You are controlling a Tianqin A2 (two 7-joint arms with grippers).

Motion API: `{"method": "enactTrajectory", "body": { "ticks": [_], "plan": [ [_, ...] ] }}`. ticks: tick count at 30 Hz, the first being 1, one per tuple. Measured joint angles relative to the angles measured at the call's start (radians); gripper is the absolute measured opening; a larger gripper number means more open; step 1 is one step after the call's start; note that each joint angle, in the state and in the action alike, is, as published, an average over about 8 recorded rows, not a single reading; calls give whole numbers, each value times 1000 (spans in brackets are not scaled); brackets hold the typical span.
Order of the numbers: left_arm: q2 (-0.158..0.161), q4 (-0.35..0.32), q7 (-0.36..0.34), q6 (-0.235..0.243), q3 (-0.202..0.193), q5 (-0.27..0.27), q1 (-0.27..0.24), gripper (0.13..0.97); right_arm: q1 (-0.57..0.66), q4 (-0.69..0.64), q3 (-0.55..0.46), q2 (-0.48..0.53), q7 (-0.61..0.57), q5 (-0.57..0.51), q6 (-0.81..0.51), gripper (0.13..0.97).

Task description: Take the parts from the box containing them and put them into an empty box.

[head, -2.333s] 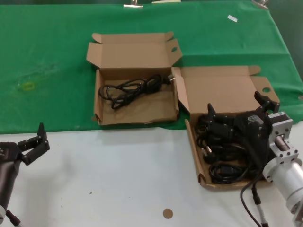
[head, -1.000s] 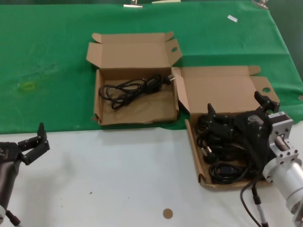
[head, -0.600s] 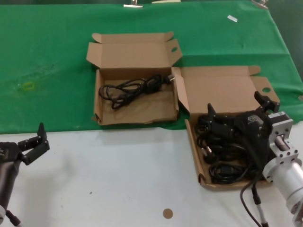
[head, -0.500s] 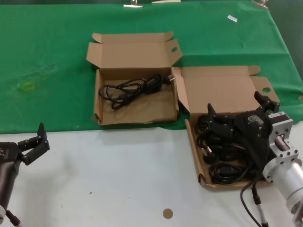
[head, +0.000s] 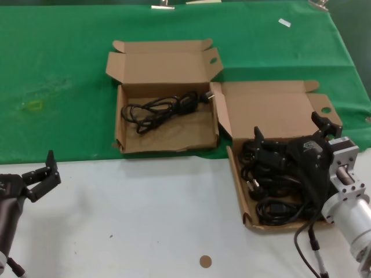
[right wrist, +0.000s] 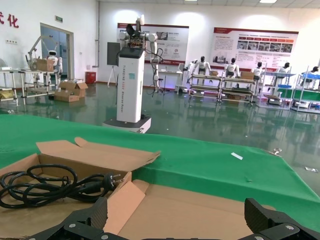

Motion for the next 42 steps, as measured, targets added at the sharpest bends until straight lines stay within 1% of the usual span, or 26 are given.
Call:
{"method": "enactTrajectory", "body": {
  "ticks": [42],
  "plan": [
    [0,0,0,0,0,0,0,966,0,0,0,0,0,0,0,966]
  ]
}}
